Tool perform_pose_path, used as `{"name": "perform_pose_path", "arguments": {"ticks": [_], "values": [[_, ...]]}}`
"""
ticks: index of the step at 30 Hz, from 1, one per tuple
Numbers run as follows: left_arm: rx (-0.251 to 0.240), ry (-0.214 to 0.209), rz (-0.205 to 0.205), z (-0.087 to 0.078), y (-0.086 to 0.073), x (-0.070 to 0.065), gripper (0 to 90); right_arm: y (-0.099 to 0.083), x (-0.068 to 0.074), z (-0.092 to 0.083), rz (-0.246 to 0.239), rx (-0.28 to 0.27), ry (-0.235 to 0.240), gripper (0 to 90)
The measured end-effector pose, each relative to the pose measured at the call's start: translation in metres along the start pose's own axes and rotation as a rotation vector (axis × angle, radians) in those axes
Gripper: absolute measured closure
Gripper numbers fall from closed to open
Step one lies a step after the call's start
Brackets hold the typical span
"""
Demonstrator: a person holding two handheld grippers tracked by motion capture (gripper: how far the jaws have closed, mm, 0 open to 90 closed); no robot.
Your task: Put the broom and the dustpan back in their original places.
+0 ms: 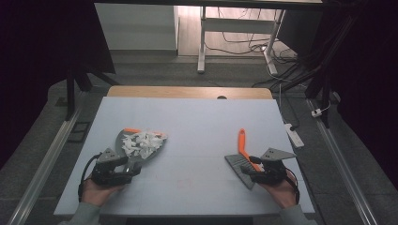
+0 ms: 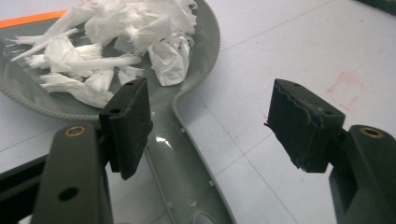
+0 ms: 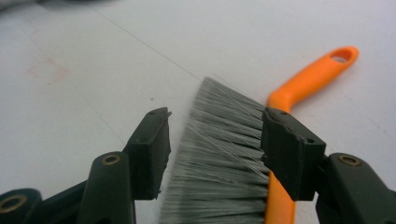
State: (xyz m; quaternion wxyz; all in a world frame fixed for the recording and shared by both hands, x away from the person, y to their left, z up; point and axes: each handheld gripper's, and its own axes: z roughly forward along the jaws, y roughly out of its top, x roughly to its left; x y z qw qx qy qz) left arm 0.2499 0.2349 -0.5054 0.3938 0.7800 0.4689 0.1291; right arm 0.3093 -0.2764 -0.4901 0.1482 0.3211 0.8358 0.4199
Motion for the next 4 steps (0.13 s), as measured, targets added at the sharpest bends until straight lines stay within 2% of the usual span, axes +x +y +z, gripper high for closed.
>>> {"name": "perform_pose_path", "arguments": {"ticks": [4], "values": [[0.005, -0.011, -0.002, 0.0005, -0.0002, -0.0007, 30.7, 0.0, 0.0004, -0.0001, -0.017, -0.015, 0.01, 42.7]]}}
